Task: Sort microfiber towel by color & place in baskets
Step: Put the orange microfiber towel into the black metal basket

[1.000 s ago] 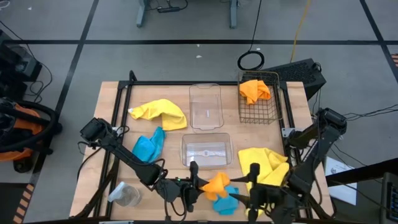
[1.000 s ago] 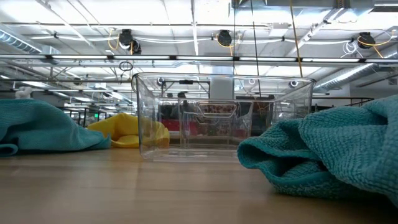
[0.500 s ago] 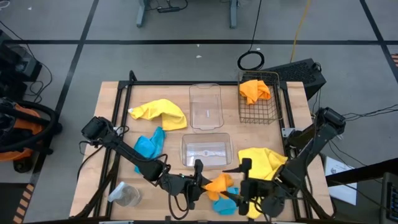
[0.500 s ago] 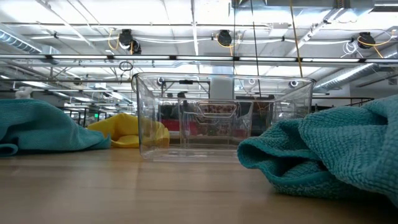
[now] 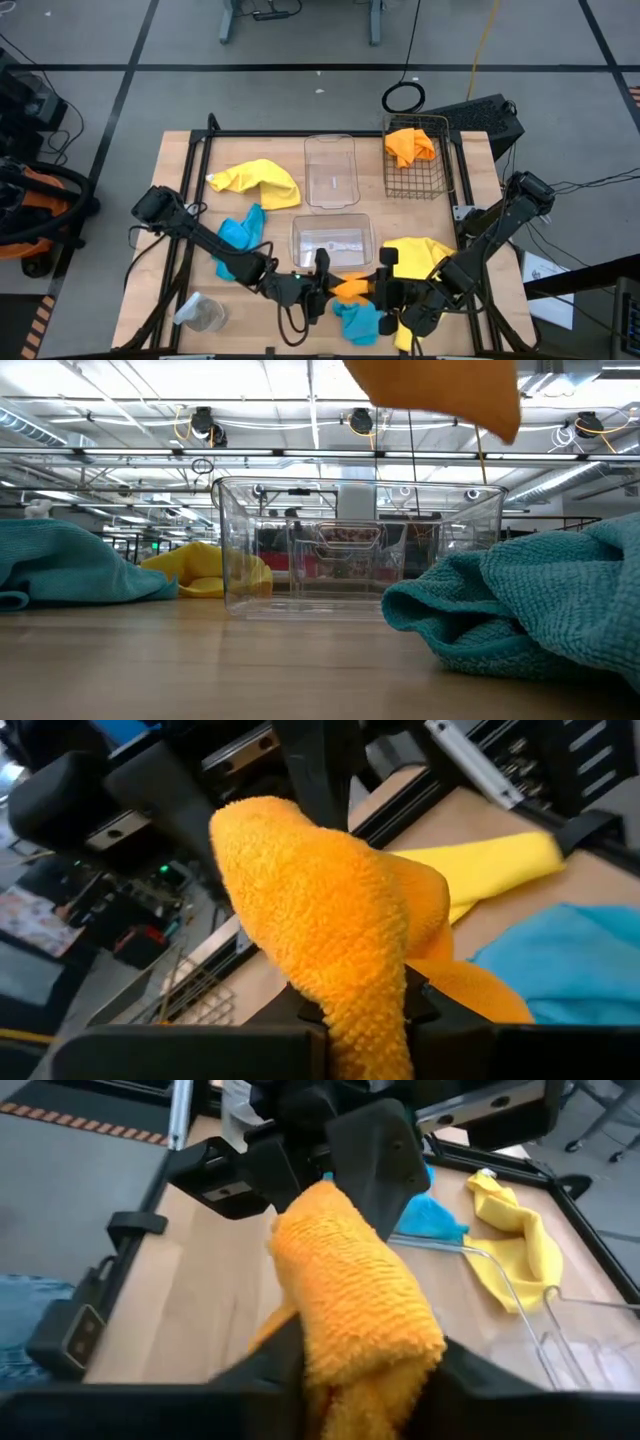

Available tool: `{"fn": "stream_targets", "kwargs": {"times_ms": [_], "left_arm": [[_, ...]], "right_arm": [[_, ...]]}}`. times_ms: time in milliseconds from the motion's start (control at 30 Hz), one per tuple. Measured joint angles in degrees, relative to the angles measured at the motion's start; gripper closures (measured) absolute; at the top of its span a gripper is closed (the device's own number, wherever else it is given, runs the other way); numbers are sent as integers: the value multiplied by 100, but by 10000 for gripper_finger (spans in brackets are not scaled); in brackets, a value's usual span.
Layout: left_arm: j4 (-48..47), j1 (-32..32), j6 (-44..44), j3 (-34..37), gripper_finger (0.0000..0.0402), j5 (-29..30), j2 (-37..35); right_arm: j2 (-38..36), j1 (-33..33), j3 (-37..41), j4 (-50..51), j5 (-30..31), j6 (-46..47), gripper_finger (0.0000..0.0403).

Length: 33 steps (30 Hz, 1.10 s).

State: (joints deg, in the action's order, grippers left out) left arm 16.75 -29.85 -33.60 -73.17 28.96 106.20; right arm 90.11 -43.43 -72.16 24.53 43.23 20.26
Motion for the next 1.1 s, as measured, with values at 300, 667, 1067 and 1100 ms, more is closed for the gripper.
{"fn": "stream_targets", "kwargs": {"times_ms": [300, 667, 1067, 1100], "left_arm": [[-129, 154, 344, 6, 313, 922, -128], [-1610, 181, 1242, 186, 126, 2006, -719], [-1742, 339, 1335, 188, 114, 2439, -779], [-1755, 362, 1339, 188, 114, 2473, -779]], "right_arm": [[-62, 104, 0, 400, 465, -195, 367], [-1146, 797, 6, 2939, 1054, 422, 386], [-2439, 2709, 90, 6240, 2322, 2476, 383], [-2517, 2910, 197, 6340, 2319, 2554, 383]]}}
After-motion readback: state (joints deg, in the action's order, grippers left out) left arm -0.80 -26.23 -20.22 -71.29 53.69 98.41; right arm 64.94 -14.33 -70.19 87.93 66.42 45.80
